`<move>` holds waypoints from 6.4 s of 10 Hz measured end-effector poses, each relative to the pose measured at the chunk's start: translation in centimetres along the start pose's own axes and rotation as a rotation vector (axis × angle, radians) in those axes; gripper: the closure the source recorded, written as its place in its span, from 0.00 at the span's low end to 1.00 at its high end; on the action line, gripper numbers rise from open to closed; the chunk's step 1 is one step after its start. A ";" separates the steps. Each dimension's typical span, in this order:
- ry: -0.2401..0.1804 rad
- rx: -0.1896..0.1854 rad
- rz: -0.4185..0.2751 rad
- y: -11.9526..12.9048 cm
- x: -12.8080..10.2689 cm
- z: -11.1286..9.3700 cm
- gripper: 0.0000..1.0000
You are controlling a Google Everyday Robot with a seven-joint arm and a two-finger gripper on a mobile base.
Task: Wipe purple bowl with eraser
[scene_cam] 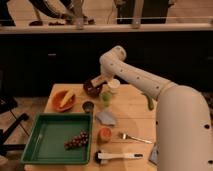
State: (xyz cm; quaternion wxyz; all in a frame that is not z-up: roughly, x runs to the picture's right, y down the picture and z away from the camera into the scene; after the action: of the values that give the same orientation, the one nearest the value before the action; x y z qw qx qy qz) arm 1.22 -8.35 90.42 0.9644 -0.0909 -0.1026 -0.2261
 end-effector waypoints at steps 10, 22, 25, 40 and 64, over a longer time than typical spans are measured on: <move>0.009 -0.009 -0.028 -1.0 -0.4 0.6 0.88; -0.030 -0.150 -0.150 -1.6 -3.2 6.7 0.88; -0.032 -0.172 -0.155 -1.2 -3.4 7.6 0.88; -0.078 -0.180 -0.166 -2.0 -3.7 8.4 0.88; -0.105 -0.203 -0.188 -1.7 -3.8 9.2 0.88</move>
State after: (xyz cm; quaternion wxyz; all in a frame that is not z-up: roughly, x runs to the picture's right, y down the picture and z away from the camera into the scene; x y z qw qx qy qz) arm -4.38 -6.24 98.58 0.9182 -0.1898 -0.1373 -0.3194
